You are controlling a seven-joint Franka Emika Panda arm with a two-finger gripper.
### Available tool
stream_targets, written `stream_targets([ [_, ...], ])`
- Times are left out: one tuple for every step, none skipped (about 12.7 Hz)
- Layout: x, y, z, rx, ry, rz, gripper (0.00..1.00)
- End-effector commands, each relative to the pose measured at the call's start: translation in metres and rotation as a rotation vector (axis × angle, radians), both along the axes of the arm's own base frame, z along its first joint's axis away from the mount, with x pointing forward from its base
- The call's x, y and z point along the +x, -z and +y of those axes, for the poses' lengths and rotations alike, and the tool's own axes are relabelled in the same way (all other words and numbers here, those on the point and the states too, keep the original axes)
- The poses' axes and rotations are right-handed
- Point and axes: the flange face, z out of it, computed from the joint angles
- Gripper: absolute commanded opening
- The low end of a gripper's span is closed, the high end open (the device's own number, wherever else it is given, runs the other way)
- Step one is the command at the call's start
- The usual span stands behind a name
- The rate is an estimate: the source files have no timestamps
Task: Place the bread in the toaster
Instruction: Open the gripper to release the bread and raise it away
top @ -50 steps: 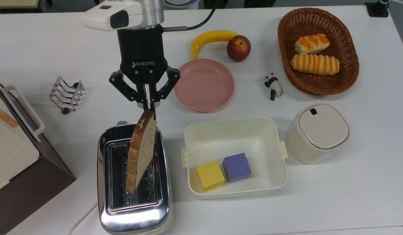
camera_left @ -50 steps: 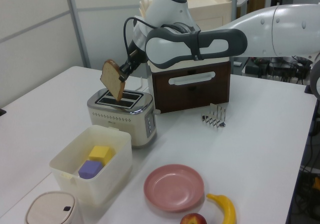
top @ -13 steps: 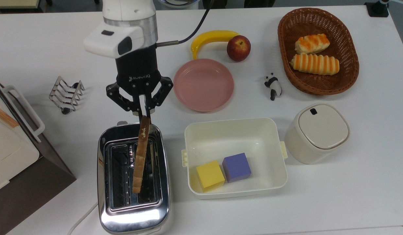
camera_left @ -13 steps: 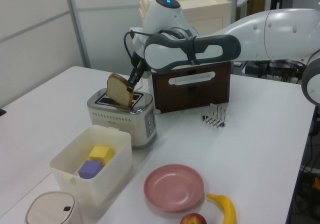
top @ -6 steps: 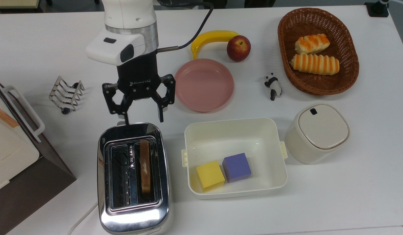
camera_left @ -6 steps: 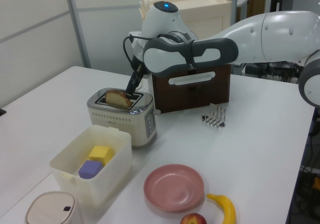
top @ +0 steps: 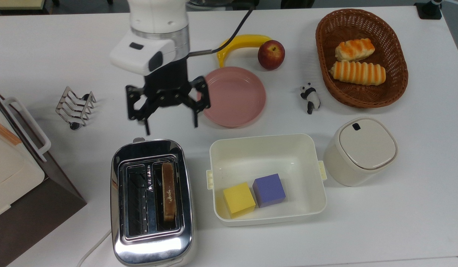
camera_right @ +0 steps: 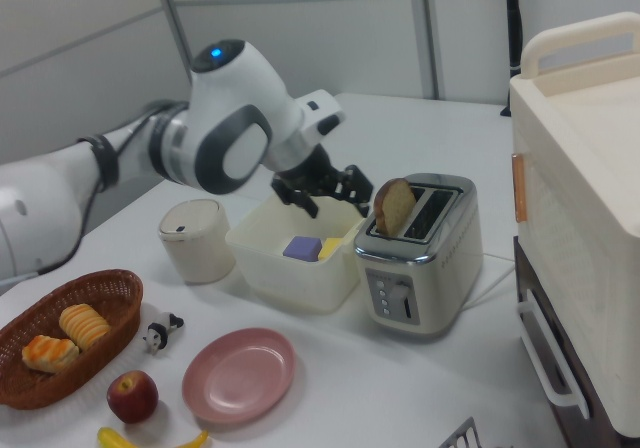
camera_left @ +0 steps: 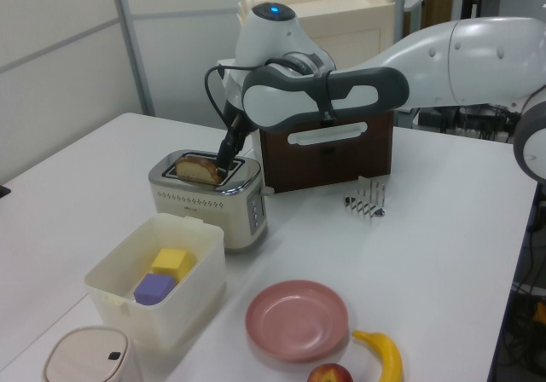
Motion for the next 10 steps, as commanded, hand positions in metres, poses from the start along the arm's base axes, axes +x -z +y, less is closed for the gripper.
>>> stream_targets([
  [-0.043, -0.021, 0.015, -0.014, 0.039, 0.209, 1.00],
  [-0.060, -0.027, 0.015, -0.014, 0.046, 0.298, 1.00],
  [-0.071, -0.033, 0.014, -0.012, 0.056, 0.342, 1.00],
  [-0.080, -0.039, 0.012, -0.009, 0.068, 0.374, 1.00],
  [-0.088, -0.044, 0.011, -0.009, 0.078, 0.403, 1.00],
  [-0.095, -0.048, 0.009, -0.007, 0.096, 0.426, 1.00],
  [-0.099, -0.049, 0.007, -0.007, 0.131, 0.442, 1.00],
  [-0.101, -0.049, -0.001, -0.014, 0.229, 0.441, 1.00],
  [-0.102, -0.053, -0.004, -0.016, 0.301, 0.429, 1.00],
  [-0.105, -0.059, -0.008, -0.015, 0.308, 0.418, 1.00],
])
